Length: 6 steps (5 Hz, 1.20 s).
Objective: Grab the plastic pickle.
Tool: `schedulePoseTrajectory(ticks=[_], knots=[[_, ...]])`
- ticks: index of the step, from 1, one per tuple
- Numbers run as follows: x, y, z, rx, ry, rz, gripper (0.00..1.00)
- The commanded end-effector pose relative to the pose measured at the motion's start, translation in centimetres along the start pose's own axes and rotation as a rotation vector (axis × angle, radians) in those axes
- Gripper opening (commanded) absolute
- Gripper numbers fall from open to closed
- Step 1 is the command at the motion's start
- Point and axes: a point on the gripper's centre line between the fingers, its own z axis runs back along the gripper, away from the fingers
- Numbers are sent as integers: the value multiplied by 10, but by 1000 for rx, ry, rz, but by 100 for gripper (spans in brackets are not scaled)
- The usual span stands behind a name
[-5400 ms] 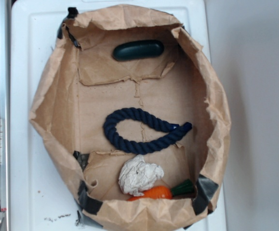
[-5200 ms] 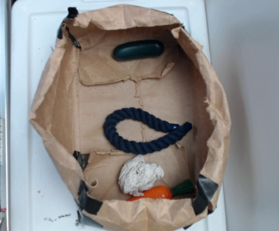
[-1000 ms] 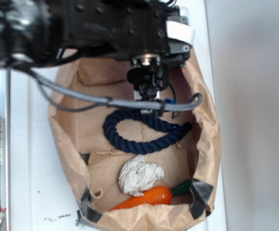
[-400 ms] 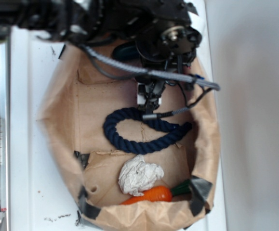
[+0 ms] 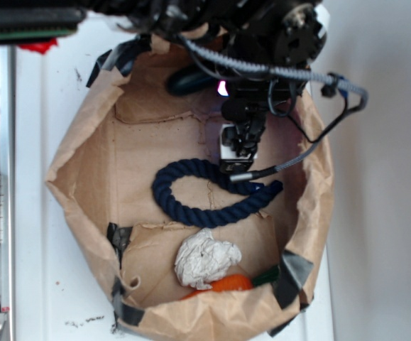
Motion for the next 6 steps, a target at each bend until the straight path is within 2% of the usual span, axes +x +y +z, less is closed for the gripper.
schedulePoseTrajectory(ticks=[1,2,4,5,6], knots=[[-49,-19,73,-12,-323,-108,100],[-52,-21,72,100,-415,-130,100],[-28,-7,53,214,-388,-34,100],[-17,-2,54,242,-361,32,100],[-19,-1,54,261,-355,52,100]])
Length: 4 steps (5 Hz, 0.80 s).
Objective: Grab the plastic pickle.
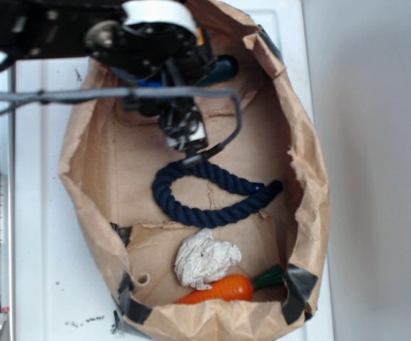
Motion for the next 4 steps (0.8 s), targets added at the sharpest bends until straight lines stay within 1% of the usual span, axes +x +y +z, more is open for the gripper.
schedulePoseTrajectory(ticks=[1,2,3,4], knots=[[13,1,12,64,-67,-2,100],[16,6,6,91,-62,7,100],[14,11,5,94,-61,-10,100],[9,7,-4,91,-38,-49,100]])
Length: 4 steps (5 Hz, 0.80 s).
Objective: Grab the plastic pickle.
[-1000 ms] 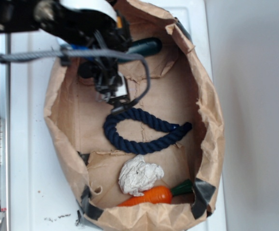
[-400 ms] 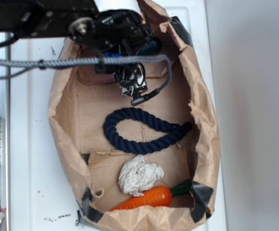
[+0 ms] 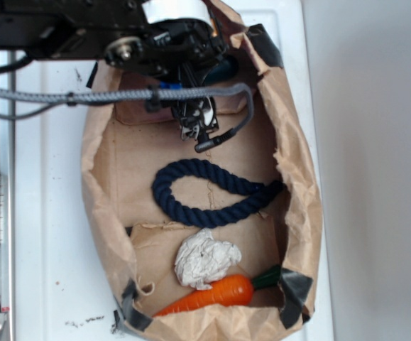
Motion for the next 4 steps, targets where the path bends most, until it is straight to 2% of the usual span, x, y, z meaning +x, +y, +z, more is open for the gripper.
schedulePoseTrajectory(ticks=[1,2,3,4], knots=[[0,-1,-3,19,2,-60,100],[-8,-4,-7,-19,19,-84,100],[-29,-4,-3,3,47,-72,100],[-32,-4,-2,35,80,-55,100]])
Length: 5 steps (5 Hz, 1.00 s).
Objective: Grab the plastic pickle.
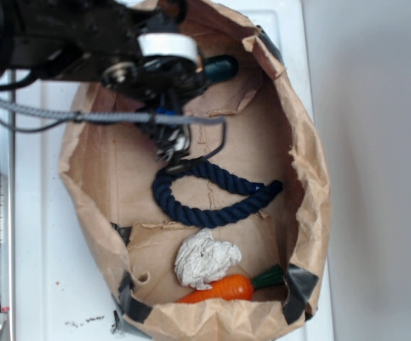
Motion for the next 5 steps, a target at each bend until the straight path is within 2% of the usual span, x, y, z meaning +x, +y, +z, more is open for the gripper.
schedulePoseTrajectory(ticks=[1,3,5], knots=[[9,4,21,75,-8,34,100],[10,1,23,87,12,85,100],[9,3,22,102,3,111,100]])
